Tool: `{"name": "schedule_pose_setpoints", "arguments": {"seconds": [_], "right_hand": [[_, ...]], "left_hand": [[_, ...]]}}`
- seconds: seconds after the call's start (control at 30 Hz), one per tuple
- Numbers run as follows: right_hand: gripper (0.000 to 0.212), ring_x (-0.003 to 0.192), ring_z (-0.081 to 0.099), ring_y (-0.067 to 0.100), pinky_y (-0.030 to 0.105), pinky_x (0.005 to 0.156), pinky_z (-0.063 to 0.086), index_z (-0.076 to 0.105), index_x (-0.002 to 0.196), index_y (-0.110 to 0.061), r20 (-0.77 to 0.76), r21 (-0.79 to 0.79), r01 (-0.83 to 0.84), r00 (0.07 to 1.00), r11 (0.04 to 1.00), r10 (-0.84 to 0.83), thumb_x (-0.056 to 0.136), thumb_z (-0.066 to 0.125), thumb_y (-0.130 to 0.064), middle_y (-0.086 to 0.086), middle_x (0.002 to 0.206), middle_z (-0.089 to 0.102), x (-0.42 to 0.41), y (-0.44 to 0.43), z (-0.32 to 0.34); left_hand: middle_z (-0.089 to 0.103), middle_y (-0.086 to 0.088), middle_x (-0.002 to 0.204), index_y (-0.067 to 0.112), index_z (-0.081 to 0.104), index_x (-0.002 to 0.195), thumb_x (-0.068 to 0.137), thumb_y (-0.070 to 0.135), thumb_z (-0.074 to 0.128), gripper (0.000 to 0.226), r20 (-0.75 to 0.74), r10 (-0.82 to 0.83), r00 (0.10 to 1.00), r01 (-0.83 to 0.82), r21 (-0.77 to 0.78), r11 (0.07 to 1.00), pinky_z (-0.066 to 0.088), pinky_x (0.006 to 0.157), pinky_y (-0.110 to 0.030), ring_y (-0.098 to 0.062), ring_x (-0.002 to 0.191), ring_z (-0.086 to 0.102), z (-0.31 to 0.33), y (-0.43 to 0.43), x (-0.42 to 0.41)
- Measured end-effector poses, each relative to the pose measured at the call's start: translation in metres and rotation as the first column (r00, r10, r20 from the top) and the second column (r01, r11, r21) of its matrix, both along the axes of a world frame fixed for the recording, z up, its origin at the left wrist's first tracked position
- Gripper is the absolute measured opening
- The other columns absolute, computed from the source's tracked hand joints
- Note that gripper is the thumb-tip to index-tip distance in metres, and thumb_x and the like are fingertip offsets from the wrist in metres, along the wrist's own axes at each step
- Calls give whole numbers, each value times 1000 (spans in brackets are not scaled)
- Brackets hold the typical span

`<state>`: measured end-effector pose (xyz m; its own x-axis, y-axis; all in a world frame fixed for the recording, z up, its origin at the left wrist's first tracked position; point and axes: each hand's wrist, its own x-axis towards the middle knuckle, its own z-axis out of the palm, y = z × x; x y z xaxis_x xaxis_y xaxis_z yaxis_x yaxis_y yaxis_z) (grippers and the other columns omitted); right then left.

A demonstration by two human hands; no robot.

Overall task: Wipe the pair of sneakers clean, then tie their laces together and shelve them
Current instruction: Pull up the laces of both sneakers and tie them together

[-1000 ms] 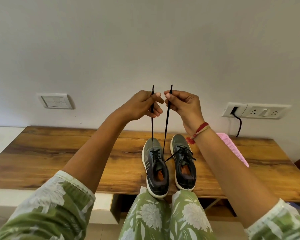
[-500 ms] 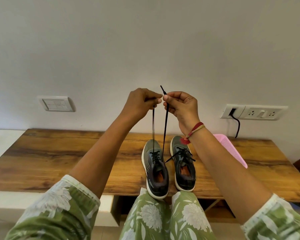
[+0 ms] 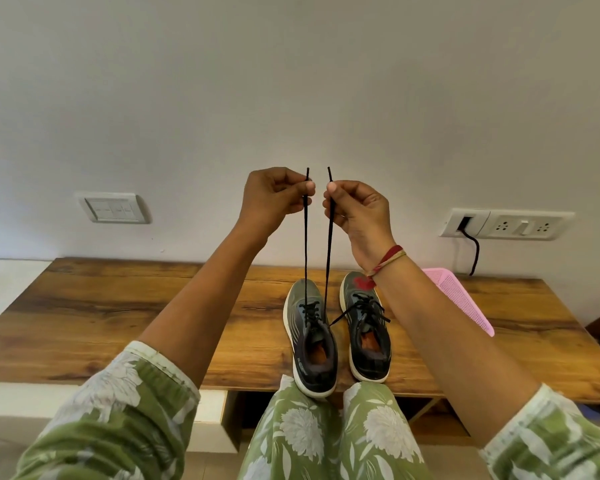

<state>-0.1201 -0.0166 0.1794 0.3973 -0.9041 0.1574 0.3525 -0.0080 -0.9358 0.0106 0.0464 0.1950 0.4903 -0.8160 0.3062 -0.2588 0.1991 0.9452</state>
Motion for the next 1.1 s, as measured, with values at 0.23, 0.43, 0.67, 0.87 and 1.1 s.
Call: {"name": "schedule_pose_setpoints", "arguments": {"seconds": [0.23,0.43,0.67,0.87,1.1], "right_hand": [[7,65,61,12,27,68,55,66,92,-8,-74,-110,6,997,994,-15,86,64,-5,5,78,63,1,-6,5],[7,66,65,14,26,67,56,68,89,-3,-89,-108,29,995,994,-38,83,68,-4,8,76,67,4,-7,8],[5,64,64,13,26,65,56,66,88,-4,-104,-119,-12,995,993,-1,83,67,-5,8,77,66,5,-6,7],[7,60,62,13,25,64,55,67,86,-3,-244,-95,-230,949,969,202,79,69,-3,7,71,67,-9,-16,21],[7,60,61,11,21,61,54,66,87,-1,-233,33,-407,885,913,403,83,61,1,5,70,68,-18,-24,20]], "left_hand": [[68,-1,76,16,70,80,78,14,77,8,47,34,998,-33,-13,999,54,65,-21,-14,76,67,1,-5,0],[69,-2,74,17,68,77,75,19,80,13,65,34,997,-34,2,999,51,61,-20,-12,69,67,4,-4,-3],[69,0,72,18,67,76,78,17,78,11,104,12,994,-14,19,1000,51,61,-19,-9,66,67,8,-3,1],[69,1,83,18,68,73,75,13,79,13,183,-96,979,77,107,991,55,77,-25,-16,83,68,18,-1,7],[61,15,94,16,68,78,77,15,77,9,122,-254,959,197,354,914,44,73,-19,-5,98,57,36,1,7]]}}
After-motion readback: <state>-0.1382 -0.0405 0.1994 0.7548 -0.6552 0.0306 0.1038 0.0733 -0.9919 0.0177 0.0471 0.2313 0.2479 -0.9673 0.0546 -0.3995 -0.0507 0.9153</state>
